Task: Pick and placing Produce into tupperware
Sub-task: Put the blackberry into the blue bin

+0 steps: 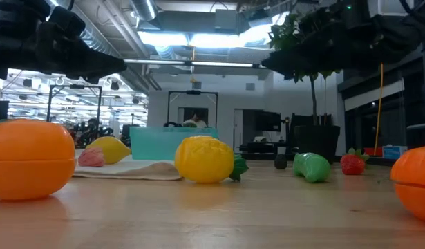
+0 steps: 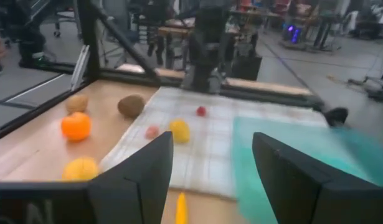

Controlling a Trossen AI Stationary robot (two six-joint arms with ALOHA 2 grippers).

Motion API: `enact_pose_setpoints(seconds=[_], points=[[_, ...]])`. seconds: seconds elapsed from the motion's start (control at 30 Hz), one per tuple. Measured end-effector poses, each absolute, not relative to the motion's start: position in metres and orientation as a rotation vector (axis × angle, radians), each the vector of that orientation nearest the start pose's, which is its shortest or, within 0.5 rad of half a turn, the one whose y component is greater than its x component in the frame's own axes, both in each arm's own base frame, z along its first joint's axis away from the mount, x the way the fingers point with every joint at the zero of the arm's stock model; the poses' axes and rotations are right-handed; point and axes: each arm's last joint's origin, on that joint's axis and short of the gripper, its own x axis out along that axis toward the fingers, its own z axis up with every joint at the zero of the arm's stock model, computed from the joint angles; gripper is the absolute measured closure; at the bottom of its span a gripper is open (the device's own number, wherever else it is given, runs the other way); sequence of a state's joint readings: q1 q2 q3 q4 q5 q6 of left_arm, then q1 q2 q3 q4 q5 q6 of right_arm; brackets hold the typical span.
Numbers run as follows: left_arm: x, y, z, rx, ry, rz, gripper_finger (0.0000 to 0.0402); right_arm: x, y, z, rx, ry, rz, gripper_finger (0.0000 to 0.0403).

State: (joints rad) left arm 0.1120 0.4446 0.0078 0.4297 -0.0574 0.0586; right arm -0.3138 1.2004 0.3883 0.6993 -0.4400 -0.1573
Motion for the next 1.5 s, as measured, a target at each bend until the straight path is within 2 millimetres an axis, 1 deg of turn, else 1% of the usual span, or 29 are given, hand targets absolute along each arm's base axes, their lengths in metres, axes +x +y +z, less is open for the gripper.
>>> enact_pose_setpoints(seconds=[0.23,0.73,0.9,0.97,1.07,1.17,1.27,1.37,1.43,1.5], points=[[0.125,0.016,0.167,0.058,0.012,0.17,0.031,0.219,-0.058,0.194,-0.073,0.151,0.135,0.0182],[0.125,0.016,0.167,0.059,0.013,0.17,0.0283,0.22,-0.054,0.193,-0.048,0.156,0.15,0.0182],[0.125,0.016,0.167,0.057,0.014,0.17,0.028,0.222,-0.045,0.193,-0.081,0.16,0.193,0.0182],[0.125,0.016,0.167,0.057,0.014,0.17,0.028,0.224,-0.041,0.191,-0.088,0.204,0.207,0.0182],[0.125,0.016,0.167,0.057,0.014,0.171,0.0285,0.229,-0.036,0.191,-0.086,0.321,0.165,0.0182],[0.125,0.016,0.167,0.056,0.014,0.171,0.0291,0.233,-0.03,0.194,-0.107,0.436,0.17,0.0182],[0.125,0.016,0.167,0.054,0.014,0.171,0.0297,0.238,-0.023,0.203,-0.1,0.549,0.167,0.0182],[0.125,0.016,0.167,0.054,0.014,0.171,0.0302,0.24,-0.014,0.213,-0.108,0.66,0.129,0.0182],[0.125,0.016,0.167,0.054,0.014,0.171,0.0304,0.242,-0.007,0.223,-0.136,0.694,0.108,0.0182],[0.125,0.016,0.167,0.054,0.014,0.171,0.0306,0.244,0.0,0.231,-0.169,0.688,0.087,0.0182]])
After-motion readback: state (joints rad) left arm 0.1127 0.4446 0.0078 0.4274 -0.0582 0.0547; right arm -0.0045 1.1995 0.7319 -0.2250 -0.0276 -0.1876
